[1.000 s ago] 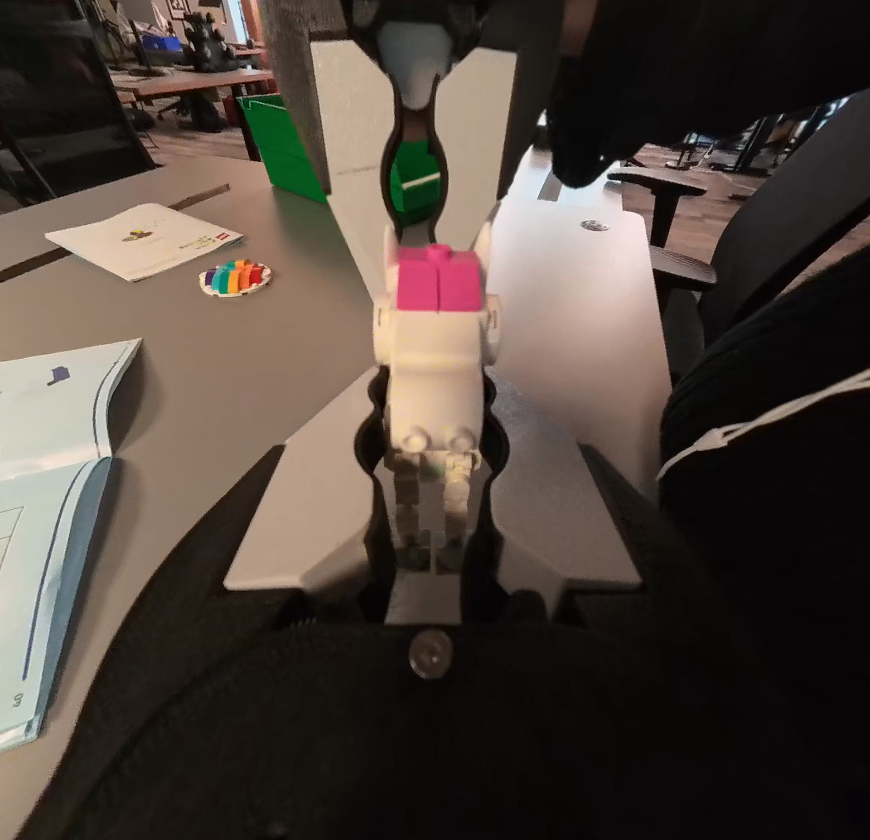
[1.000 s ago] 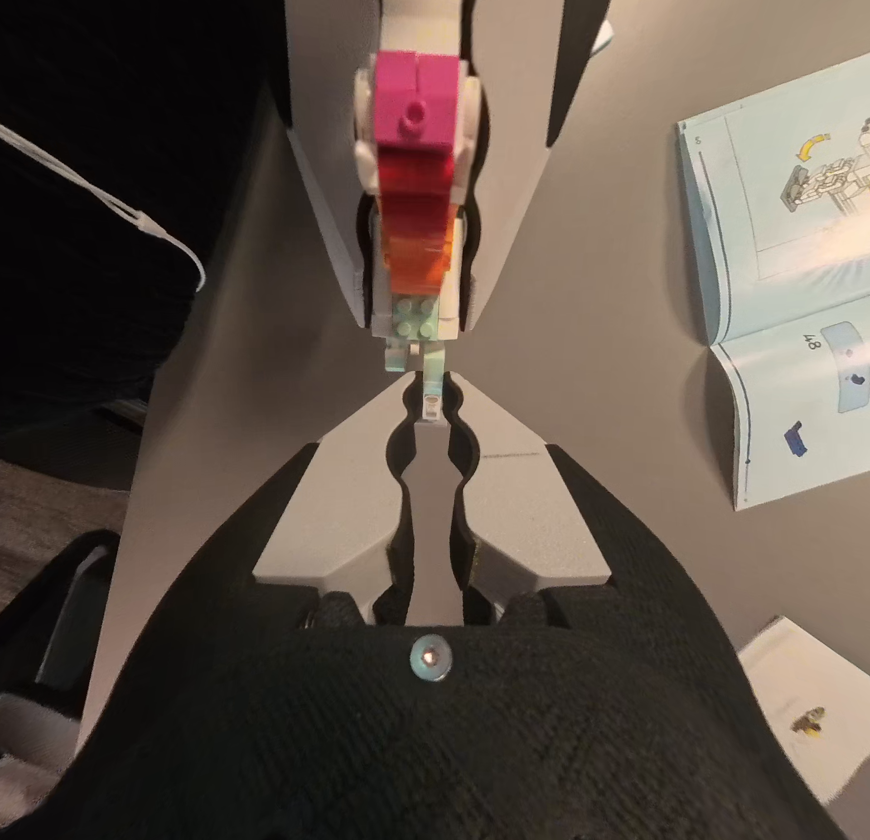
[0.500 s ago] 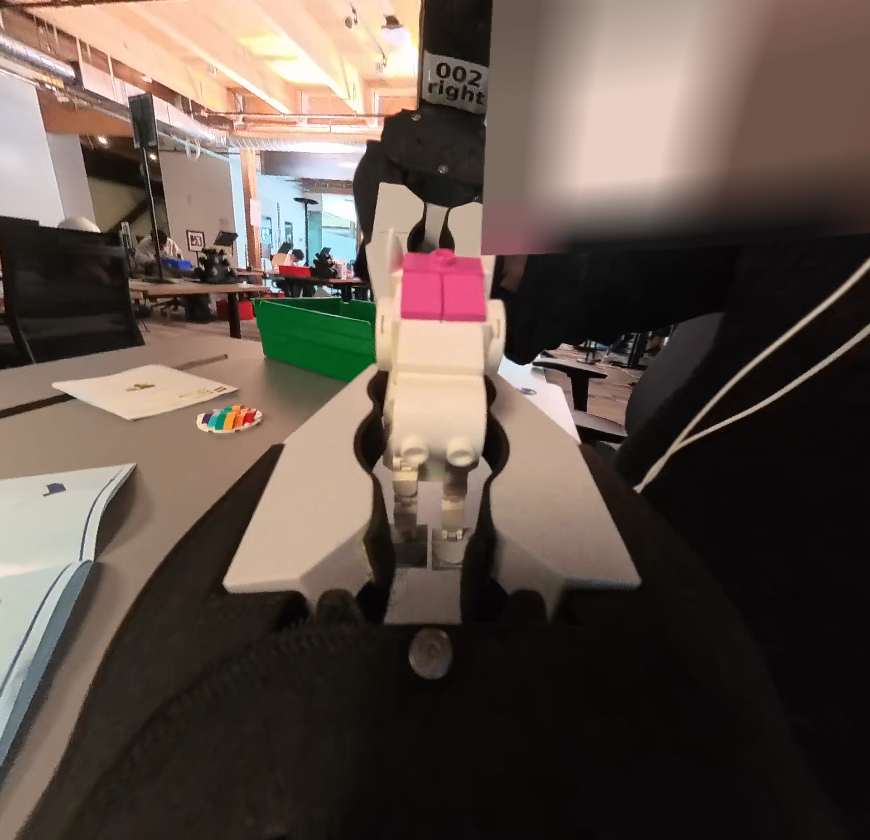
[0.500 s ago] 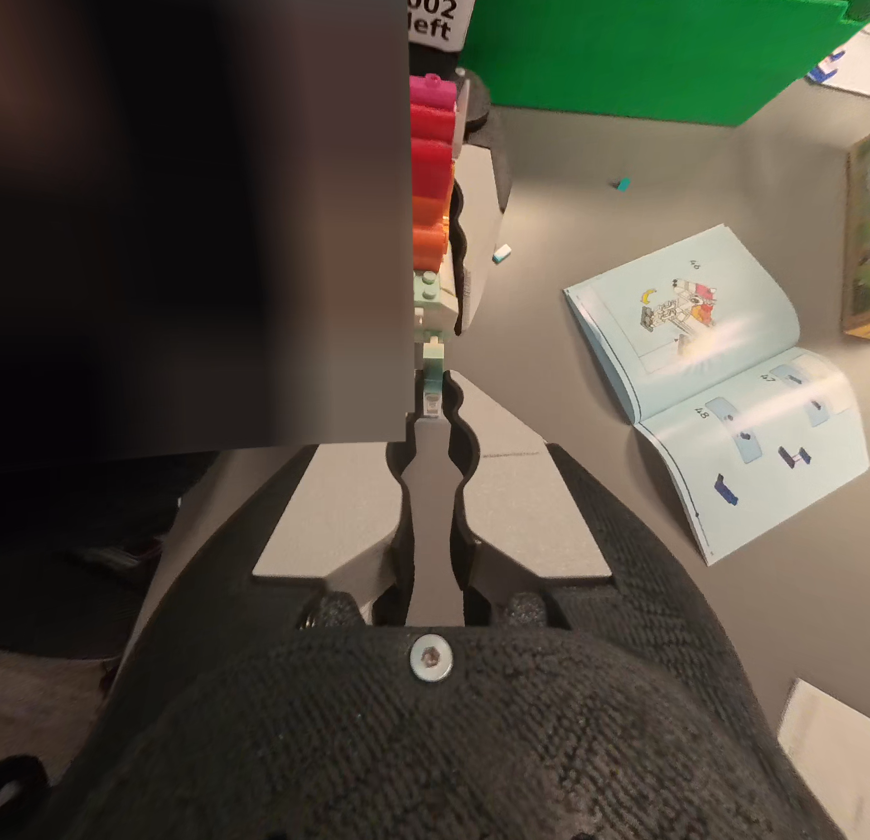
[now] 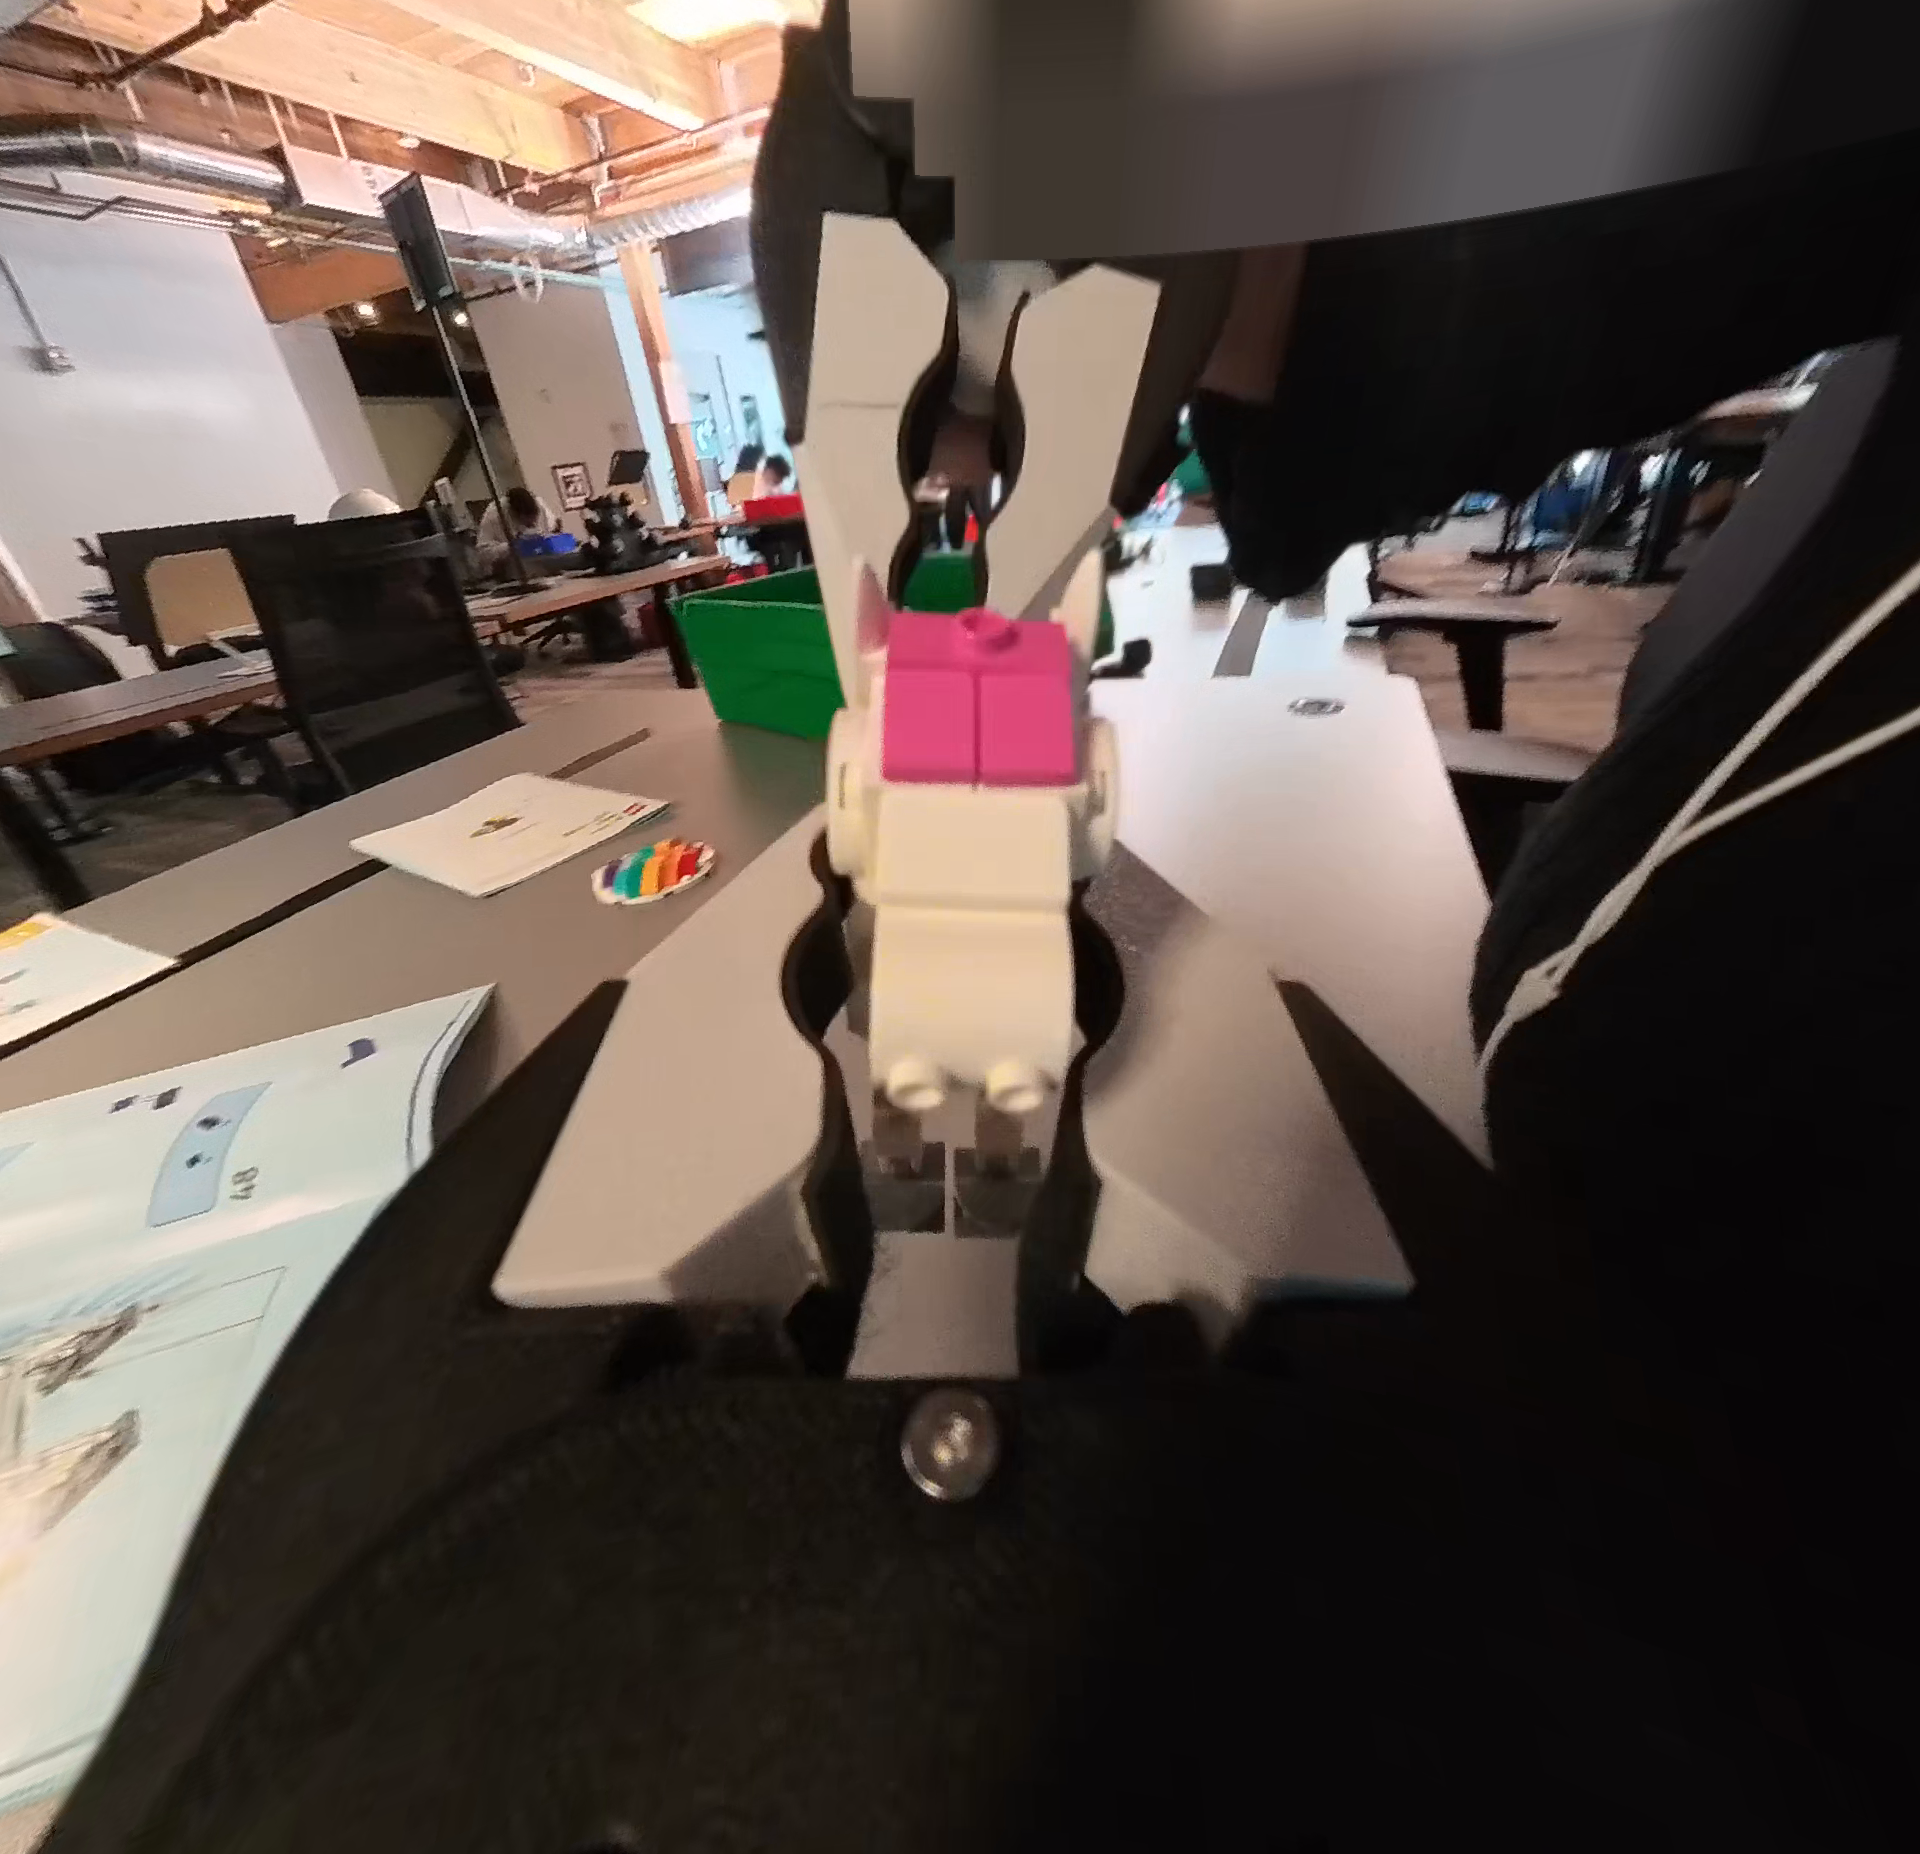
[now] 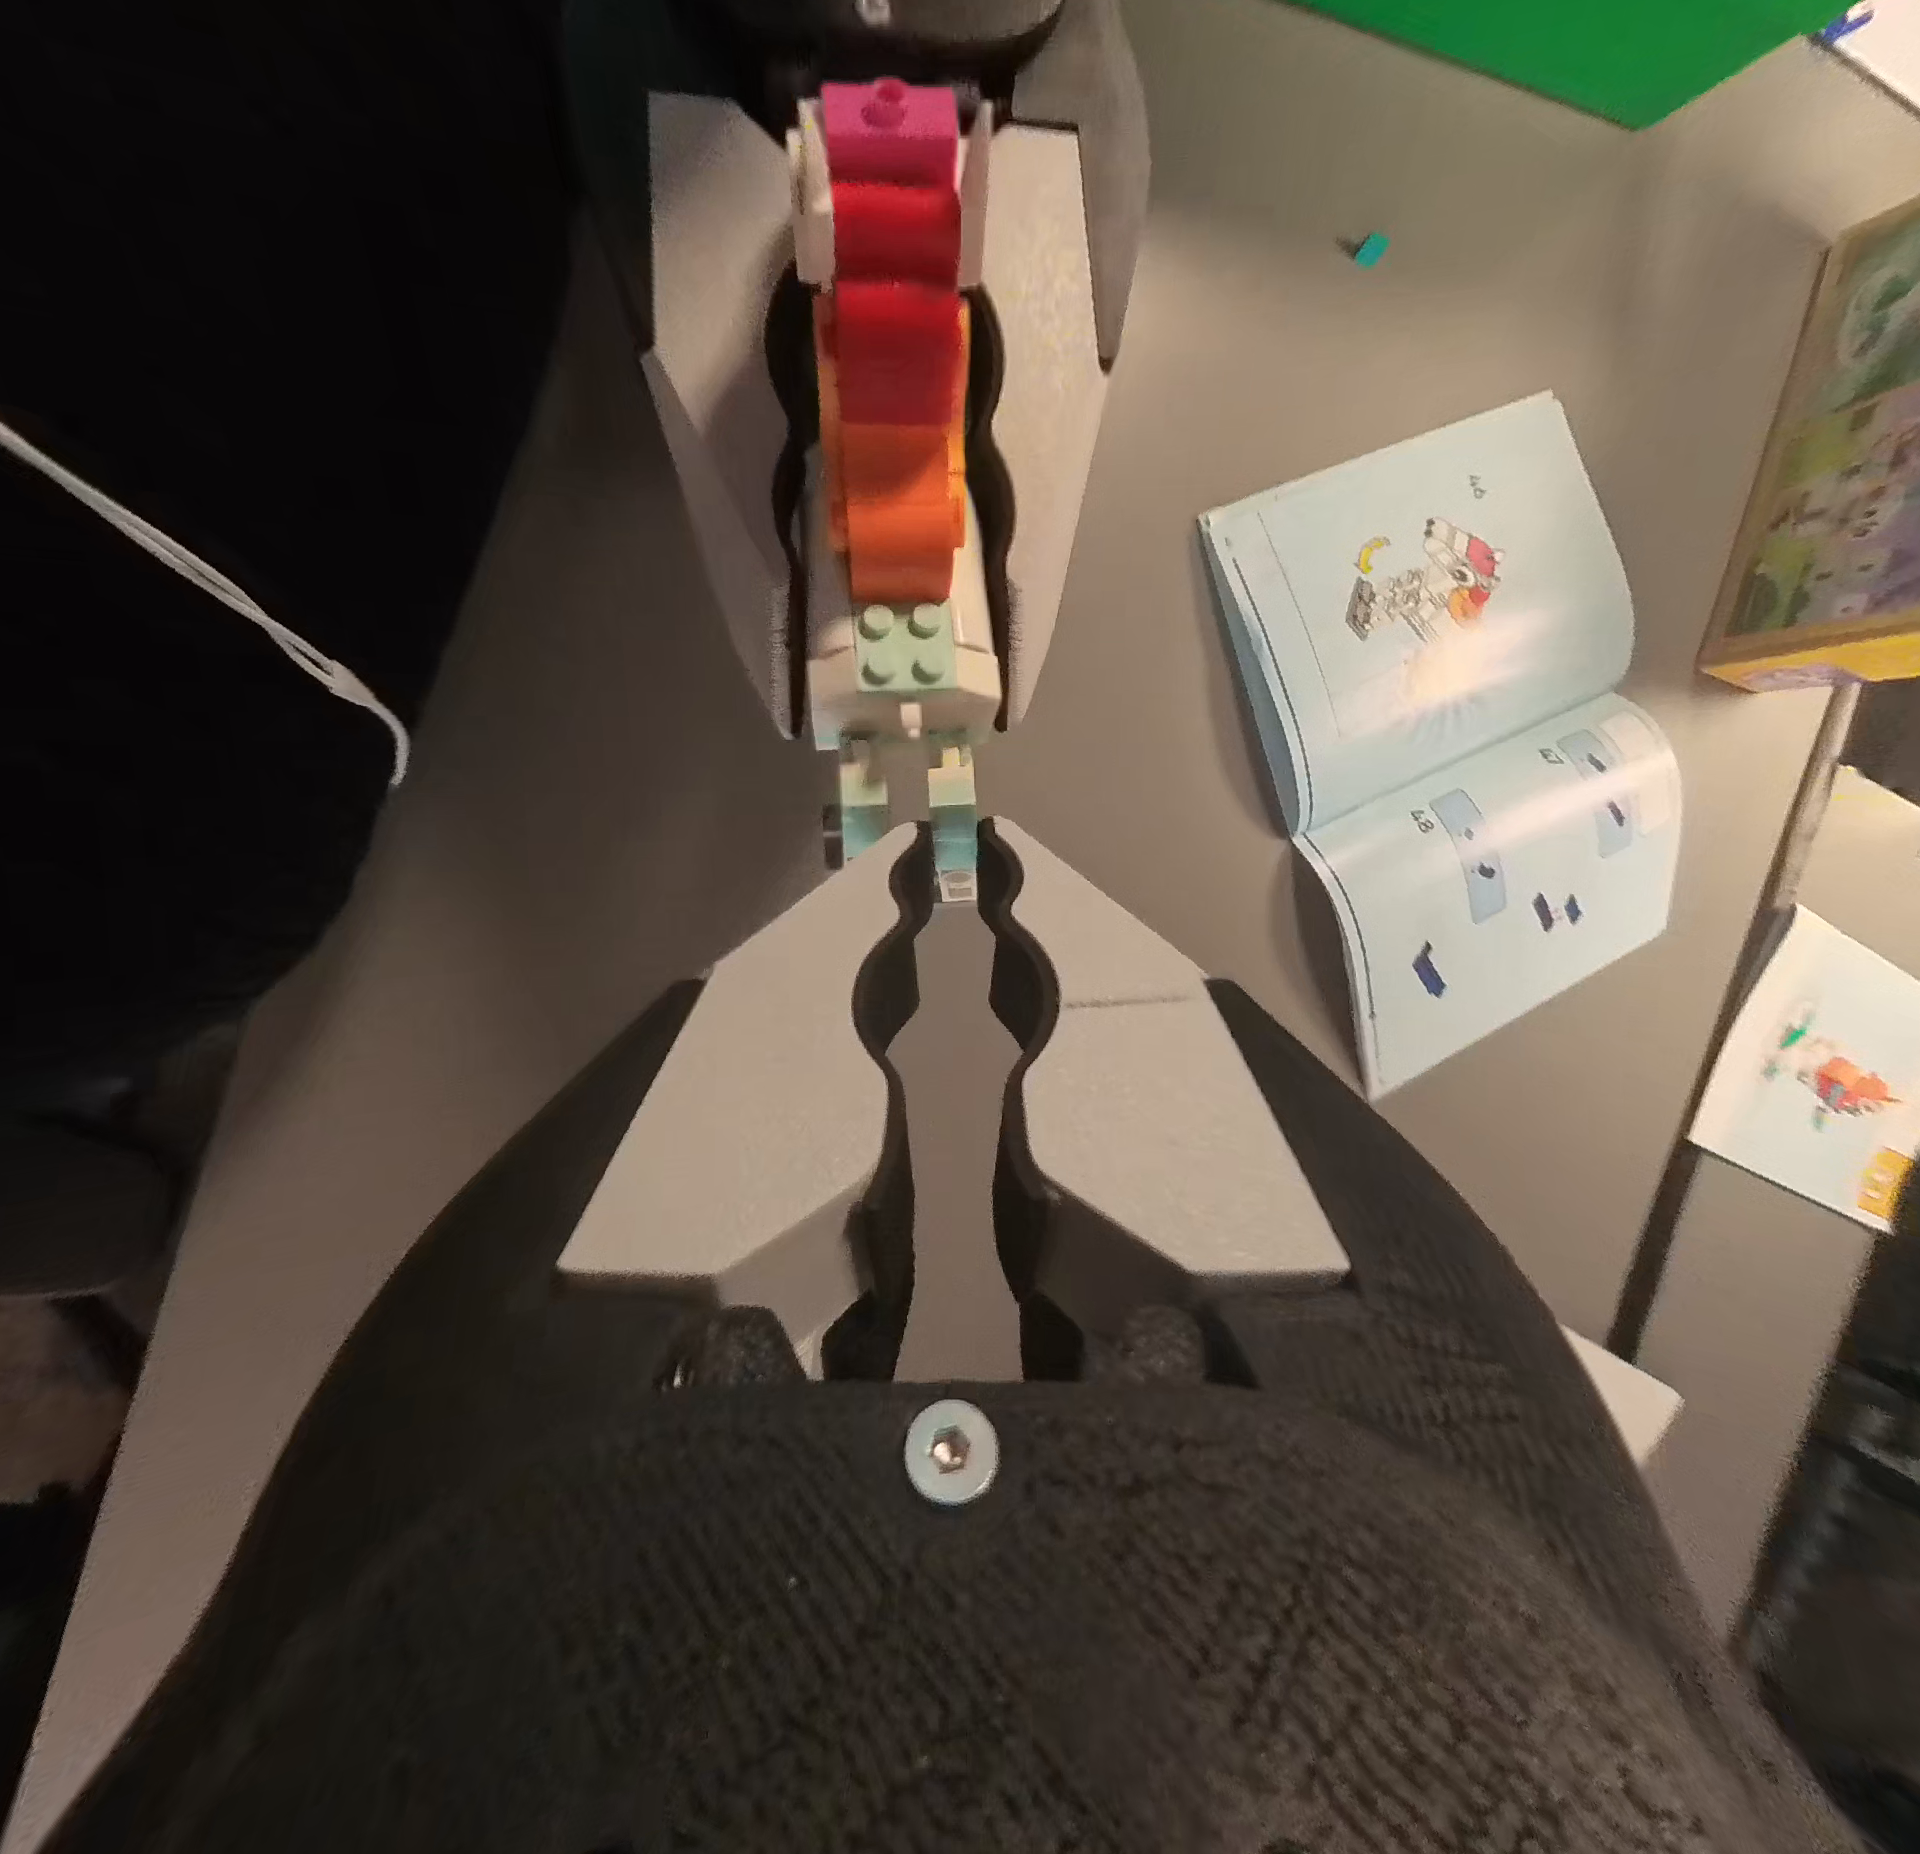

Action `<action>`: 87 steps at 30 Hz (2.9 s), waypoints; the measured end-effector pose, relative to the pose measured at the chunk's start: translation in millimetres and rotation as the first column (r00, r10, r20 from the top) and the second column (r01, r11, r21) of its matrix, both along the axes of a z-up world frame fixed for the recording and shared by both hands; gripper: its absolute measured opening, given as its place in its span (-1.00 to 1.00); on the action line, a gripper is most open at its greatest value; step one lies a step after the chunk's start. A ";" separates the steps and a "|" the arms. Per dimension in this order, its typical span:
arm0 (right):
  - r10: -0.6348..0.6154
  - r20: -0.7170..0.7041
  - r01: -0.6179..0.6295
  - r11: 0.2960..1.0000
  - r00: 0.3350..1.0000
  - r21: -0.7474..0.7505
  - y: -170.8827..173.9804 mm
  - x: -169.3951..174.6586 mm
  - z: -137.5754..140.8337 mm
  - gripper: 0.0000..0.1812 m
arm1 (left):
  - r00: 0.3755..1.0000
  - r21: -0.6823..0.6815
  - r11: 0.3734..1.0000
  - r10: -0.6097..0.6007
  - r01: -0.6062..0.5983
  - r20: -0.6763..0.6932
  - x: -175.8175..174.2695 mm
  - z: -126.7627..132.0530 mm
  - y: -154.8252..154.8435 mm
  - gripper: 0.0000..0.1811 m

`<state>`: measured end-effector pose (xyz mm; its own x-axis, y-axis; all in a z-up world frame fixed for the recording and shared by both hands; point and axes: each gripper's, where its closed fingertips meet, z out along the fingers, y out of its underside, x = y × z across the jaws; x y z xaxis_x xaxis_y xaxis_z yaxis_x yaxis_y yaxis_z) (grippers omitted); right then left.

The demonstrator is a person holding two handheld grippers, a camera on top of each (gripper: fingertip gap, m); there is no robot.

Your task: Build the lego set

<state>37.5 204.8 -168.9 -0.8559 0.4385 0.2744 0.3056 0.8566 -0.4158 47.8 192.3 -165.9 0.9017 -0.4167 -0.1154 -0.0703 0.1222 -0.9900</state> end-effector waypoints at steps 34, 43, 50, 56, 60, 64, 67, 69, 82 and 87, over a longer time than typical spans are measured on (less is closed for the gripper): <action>0.051 -0.049 -0.048 0.996 0.997 0.070 -0.6 -0.6 -10.2 -0.95 | 0.982 0.054 0.996 0.080 -0.072 -0.170 2.3 -5.7 -0.6 -0.58; 0.062 -0.036 -0.062 0.998 0.997 -0.015 -1.7 -1.5 -9.3 -0.95 | 0.996 0.039 0.999 0.034 -0.030 -0.087 1.2 -2.7 -1.8 -0.58; 0.025 -0.011 -0.026 0.995 1.000 -0.097 1.1 1.3 -14.4 -0.94 | 0.999 0.000 1.000 0.009 -0.009 -0.053 3.1 -6.8 0.5 -0.59; 0.024 0.002 -0.023 0.993 1.000 -0.119 -0.5 4.4 -12.7 -0.94 | 1.000 0.001 1.000 -0.022 0.022 -0.010 5.5 -4.5 -1.7 -0.59; 0.005 0.000 -0.005 0.981 1.000 -0.192 -2.7 2.2 -5.5 -0.94 | 0.997 0.017 0.999 -0.046 0.045 0.058 3.1 2.3 -3.9 -0.59; -0.023 0.012 0.026 0.948 1.000 -0.316 -7.2 1.0 2.5 -0.94 | 0.980 0.043 0.994 -0.107 0.101 0.166 1.7 12.0 -8.2 -0.59; -0.045 0.025 0.051 0.900 0.999 -0.433 -12.5 0.0 12.7 -0.93 | 0.951 0.084 0.985 -0.167 0.150 0.260 -0.2 22.5 -13.1 -0.59; -0.061 0.019 0.063 0.867 0.998 -0.494 -15.7 -2.0 19.0 -0.93 | 0.935 0.115 0.979 -0.194 0.167 0.297 -1.5 28.4 -16.4 -0.59; -0.096 -0.048 0.045 0.782 0.994 -0.622 -21.6 -5.9 30.6 -0.93 | 0.897 0.142 0.968 -0.247 0.209 0.368 -3.6 34.1 -20.0 -0.59; -0.079 -0.121 -0.013 0.783 0.989 -0.622 -23.7 -4.5 37.3 -1.00 | 0.897 0.145 0.966 -0.253 0.214 0.363 -2.2 34.5 -20.6 -0.60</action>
